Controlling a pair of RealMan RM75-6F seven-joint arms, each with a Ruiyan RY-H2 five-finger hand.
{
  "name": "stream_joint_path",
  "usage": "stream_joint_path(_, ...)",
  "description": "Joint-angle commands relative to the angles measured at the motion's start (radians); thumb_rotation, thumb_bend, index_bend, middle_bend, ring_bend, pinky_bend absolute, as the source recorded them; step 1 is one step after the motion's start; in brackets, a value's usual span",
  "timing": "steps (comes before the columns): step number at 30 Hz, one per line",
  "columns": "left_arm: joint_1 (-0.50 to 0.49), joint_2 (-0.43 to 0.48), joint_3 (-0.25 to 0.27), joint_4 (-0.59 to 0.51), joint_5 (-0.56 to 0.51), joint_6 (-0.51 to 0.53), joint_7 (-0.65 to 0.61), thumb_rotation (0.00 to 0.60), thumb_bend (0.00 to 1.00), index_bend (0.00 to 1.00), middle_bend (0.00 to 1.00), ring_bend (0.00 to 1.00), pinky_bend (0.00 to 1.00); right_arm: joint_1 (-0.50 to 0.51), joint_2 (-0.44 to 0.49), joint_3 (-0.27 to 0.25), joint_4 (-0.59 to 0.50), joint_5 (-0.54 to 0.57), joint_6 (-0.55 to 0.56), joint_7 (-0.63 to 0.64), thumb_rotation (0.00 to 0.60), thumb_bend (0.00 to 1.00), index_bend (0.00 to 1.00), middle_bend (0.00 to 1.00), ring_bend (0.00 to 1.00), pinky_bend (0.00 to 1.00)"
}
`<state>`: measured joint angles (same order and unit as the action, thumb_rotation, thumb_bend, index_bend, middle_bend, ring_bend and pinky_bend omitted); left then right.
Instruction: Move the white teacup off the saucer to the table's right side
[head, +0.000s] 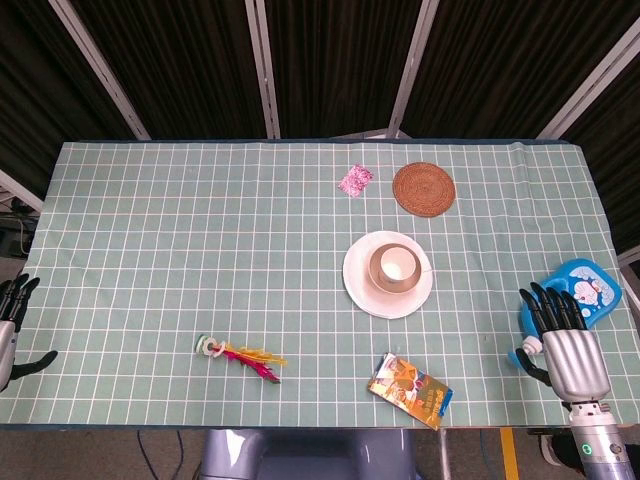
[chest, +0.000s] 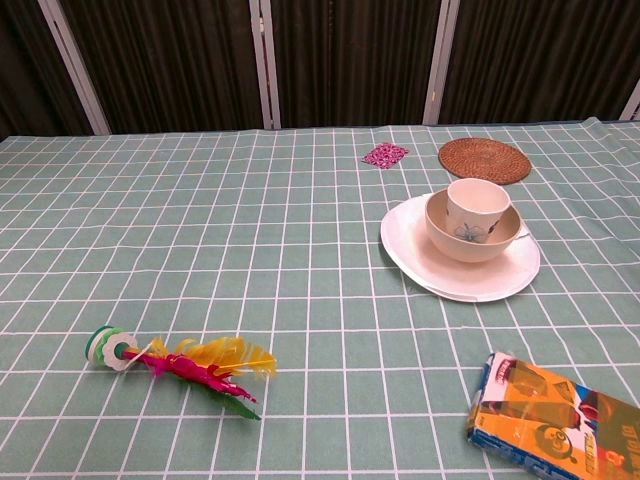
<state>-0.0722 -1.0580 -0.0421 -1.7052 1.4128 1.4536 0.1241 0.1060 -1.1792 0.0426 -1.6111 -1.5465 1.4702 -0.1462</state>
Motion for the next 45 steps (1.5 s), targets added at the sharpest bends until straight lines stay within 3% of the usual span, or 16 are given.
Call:
stream_joint_path(1,0.0,0.0,0.0,0.0,0.0,0.0,0.0,0.6,0.0,0.0,0.0,0.0,0.0,0.0,0.0,0.0,0.0,0.001,-0.001,0.0,0.6,0.21,0.0,0.0,0.0,0.0)
stream_joint_path(14,-0.001,0.003,-0.006,0.006,-0.01,-0.004,-0.016,0.6,0.0,0.0,0.0,0.0,0.0,0.013,-0.009,0.001,-0.005,-0.005,-0.016,-0.014,0.6,0.21,0.0,0.0,0.0,0.0)
stream_joint_path(20,0.002,0.008,-0.008,0.007,-0.012,-0.001,-0.03,0.6,0.0,0.0,0.0,0.0,0.0,0.059,-0.031,0.039,-0.049,0.024,-0.062,-0.08,0.6,0.19,0.0,0.0,0.0,0.0)
stream_joint_path(25,0.004,0.011,-0.008,0.004,-0.01,0.004,-0.035,0.6,0.0,0.0,0.0,0.0,0.0,0.139,-0.082,0.105,-0.098,0.043,-0.112,-0.161,0.6,0.18,0.13,0.0,0.0,0.0)
stream_joint_path(30,0.005,0.014,-0.009,0.007,-0.009,0.005,-0.045,0.6,0.0,0.0,0.0,0.0,0.0,0.241,-0.194,0.172,-0.072,0.128,-0.202,-0.249,0.6,0.19,0.29,0.04,0.0,0.0)
stream_joint_path(45,0.003,0.019,-0.013,0.012,-0.015,-0.003,-0.067,0.6,0.0,0.0,0.0,0.0,0.0,0.375,-0.364,0.229,0.064,0.325,-0.312,-0.351,0.6,0.2,0.41,0.13,0.0,0.0)
